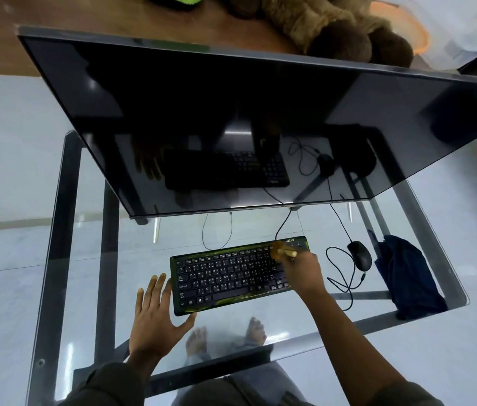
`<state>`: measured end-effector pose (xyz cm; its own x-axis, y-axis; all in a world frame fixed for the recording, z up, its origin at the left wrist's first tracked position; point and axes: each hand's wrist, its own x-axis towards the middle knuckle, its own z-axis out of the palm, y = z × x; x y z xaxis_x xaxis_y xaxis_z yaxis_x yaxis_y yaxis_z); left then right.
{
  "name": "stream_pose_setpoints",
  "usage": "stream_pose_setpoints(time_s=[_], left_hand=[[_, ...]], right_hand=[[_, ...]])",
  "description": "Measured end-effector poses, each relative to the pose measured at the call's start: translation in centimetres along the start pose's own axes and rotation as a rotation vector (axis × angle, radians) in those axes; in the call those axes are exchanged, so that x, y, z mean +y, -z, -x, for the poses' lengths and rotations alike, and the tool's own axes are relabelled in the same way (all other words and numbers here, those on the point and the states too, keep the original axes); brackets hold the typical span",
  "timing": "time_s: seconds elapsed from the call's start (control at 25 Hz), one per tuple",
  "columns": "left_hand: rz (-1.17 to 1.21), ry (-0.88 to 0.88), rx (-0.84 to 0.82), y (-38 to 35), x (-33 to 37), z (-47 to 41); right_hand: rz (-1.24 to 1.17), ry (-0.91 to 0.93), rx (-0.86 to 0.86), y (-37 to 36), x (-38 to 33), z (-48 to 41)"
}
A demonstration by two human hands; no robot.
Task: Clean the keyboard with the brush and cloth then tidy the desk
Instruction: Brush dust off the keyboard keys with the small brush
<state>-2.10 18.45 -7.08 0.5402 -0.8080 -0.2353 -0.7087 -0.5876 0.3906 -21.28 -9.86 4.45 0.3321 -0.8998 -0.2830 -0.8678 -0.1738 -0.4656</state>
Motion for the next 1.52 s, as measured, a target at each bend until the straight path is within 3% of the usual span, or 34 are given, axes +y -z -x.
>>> stream_pose_setpoints(time_s=[0.16,0.28,0.6,1.08,1.2,1.32,1.52], left_hand=[[0.004,0.001,0.0,0.0,0.0,0.0],[0.004,-0.001,-0.005,0.0,0.0,0.0],[0.009,0.0,0.001,0.0,0.0,0.0],[0.001,-0.009,0.006,0.1,0.0,0.0],[0.009,-0.007,0.009,0.0,-0.1,0.1],[0.009,-0.01,0.004,0.0,0.0,0.1],[0.01,-0.011,0.012,0.0,-0.1,0.0]], right_hand=[[-0.033,-0.005,-0.006,-0.2,0.4,-0.1],[-0.071,0.034,-0.142,-0.2,0.6,0.4],[0.003,-0.04,-0.071,0.6,2.4,1.2],[-0.062,-0.011,-0.277,1.5,2.2,2.7],[0.055,-0.116,-0.165,2.0,3.1,2.8],[-0.013,-0.084,-0.279,2.1,3.5,3.1],[-0.002,-0.244,-0.033,3.2,3.8,3.1]])
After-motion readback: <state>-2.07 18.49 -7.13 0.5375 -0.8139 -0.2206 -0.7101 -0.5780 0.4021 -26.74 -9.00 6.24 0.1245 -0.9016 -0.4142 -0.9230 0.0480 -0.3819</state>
